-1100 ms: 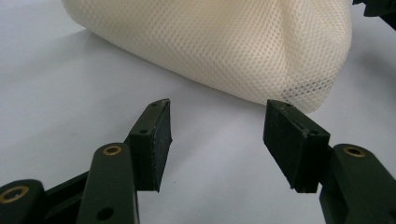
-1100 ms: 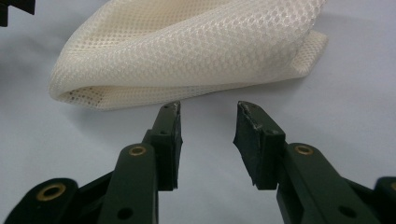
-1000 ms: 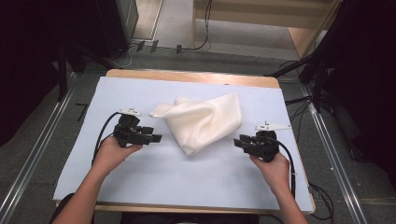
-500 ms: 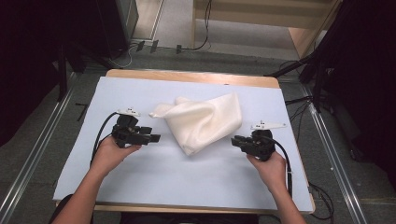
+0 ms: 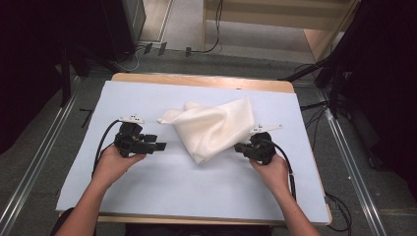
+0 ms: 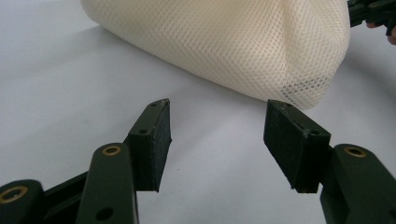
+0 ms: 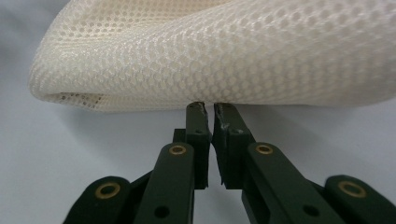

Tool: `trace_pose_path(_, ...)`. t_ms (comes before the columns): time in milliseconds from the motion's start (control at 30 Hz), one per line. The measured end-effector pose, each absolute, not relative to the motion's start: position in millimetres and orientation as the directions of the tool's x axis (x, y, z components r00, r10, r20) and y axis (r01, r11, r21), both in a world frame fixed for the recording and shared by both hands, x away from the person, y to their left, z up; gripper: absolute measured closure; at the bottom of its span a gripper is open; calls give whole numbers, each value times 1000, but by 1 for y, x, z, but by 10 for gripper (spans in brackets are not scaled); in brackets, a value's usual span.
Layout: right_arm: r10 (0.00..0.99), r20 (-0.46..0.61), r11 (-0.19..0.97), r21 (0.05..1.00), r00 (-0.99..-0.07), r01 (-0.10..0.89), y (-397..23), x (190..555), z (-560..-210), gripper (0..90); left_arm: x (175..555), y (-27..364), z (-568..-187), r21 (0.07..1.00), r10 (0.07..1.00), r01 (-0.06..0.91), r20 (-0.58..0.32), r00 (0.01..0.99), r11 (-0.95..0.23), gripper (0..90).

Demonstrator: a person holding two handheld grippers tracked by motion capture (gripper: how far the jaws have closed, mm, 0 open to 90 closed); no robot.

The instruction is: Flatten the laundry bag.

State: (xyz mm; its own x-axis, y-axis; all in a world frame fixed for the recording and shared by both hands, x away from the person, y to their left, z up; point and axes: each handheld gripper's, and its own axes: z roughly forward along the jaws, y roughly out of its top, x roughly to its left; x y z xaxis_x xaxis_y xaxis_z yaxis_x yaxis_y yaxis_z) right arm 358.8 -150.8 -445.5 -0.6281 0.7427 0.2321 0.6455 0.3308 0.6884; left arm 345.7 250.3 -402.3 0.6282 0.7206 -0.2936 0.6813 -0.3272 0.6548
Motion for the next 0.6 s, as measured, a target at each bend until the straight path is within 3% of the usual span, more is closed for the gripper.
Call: trace_pose_path(600, 696, 189, 330, 772, -693, 542, -104, 366, -423, 861, 338, 238, -398, 660, 702, 672, -300, 646, -336, 430)
